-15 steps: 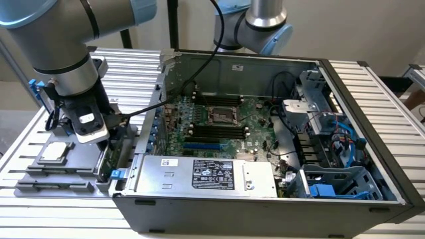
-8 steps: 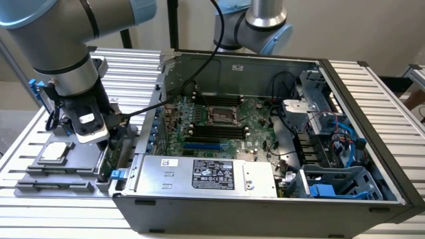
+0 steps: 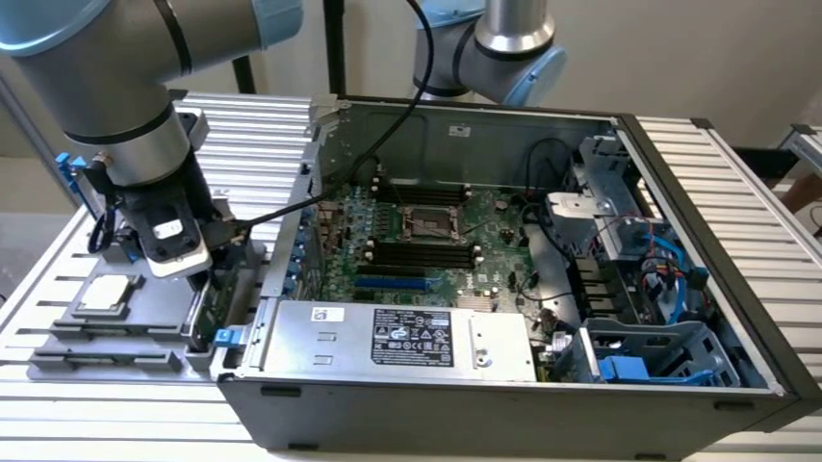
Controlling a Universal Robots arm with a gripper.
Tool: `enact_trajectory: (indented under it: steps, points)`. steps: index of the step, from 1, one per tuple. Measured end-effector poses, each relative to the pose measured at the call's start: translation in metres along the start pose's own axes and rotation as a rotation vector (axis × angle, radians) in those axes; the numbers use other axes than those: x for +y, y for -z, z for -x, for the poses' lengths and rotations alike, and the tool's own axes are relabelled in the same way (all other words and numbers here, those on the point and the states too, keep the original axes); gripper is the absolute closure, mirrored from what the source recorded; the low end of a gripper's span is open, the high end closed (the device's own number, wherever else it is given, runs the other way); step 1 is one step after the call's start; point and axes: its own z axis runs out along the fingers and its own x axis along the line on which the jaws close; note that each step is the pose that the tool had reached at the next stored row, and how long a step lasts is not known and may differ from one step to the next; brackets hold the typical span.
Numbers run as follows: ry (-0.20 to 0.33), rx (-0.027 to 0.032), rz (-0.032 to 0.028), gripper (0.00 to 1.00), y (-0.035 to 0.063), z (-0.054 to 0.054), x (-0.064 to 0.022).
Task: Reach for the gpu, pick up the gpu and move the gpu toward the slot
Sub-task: 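Pick up the gpu and move the gpu toward the slot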
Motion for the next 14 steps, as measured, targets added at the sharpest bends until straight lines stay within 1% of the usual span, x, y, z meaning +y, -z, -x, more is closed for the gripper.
enact_trajectory:
  steps: [1, 3, 6, 9, 12, 14]
  points:
    - [0.0, 0.0016, 0.0017, 0.74, 0.0001, 0.0, -0.0001]
    - [0.0, 0.007, 0.0038, 0.74, 0.0006, 0.0001, -0.0002]
    - [-0.001, 0.0192, 0.0043, 0.74, 0.0019, 0.0001, -0.0005]
    - [-0.001, 0.0291, 0.0043, 0.74, 0.0023, 0.0002, -0.0005]
    - [-0.001, 0.0363, 0.0042, 0.74, 0.0027, 0.0005, -0.0005]
    - [-0.001, 0.04, 0.0041, 0.74, 0.0032, 0.0006, -0.0005]
